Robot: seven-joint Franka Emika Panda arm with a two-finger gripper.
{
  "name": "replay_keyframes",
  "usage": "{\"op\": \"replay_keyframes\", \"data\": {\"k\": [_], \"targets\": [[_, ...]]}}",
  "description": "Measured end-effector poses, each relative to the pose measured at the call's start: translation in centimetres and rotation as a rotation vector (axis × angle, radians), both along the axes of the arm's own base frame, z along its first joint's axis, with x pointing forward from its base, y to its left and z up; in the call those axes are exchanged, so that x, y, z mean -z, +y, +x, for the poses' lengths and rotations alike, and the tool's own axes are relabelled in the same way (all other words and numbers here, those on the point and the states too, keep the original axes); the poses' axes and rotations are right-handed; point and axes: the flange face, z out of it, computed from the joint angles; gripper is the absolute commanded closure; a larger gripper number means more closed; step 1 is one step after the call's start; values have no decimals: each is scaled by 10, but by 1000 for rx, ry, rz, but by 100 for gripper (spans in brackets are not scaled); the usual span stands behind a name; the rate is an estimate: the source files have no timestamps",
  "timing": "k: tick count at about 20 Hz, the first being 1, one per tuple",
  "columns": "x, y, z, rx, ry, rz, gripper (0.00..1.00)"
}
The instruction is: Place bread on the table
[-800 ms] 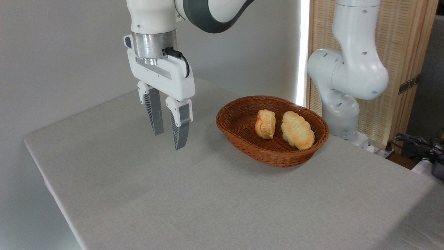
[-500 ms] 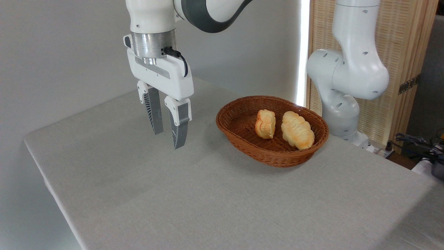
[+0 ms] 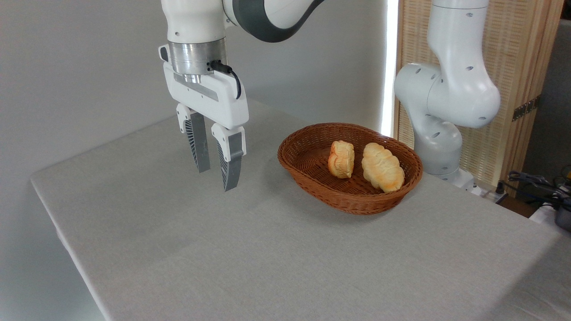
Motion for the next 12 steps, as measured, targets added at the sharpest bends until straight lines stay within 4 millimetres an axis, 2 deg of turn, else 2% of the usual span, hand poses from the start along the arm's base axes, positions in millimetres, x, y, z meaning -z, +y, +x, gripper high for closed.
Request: {"op": "replay_keyframes", "data": {"k": [6, 12], "targets": [[11, -8, -7, 17, 49, 11, 0], [30, -13, -36, 35, 200, 49, 0]]}}
